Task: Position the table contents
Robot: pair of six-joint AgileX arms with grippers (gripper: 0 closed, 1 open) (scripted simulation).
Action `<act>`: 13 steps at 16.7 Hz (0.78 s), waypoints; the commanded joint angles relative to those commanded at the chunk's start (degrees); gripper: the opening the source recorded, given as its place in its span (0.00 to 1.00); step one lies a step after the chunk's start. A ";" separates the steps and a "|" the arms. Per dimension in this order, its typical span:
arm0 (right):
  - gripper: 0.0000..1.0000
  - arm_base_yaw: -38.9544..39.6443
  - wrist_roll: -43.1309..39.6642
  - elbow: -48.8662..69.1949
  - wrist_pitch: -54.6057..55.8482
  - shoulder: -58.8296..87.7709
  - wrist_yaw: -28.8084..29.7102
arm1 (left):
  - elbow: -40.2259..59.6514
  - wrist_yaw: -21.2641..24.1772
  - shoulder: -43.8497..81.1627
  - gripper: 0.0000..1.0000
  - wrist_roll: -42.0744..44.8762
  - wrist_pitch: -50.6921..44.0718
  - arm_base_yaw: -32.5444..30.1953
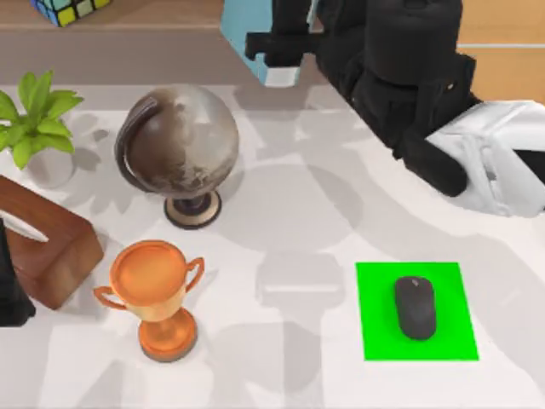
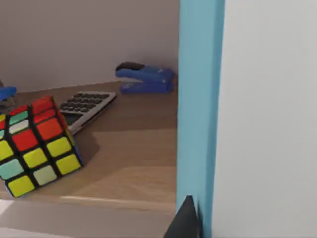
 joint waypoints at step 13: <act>0.00 -31.70 39.46 -33.38 2.72 -16.71 -35.76 | 0.00 0.00 0.00 1.00 0.00 0.00 0.00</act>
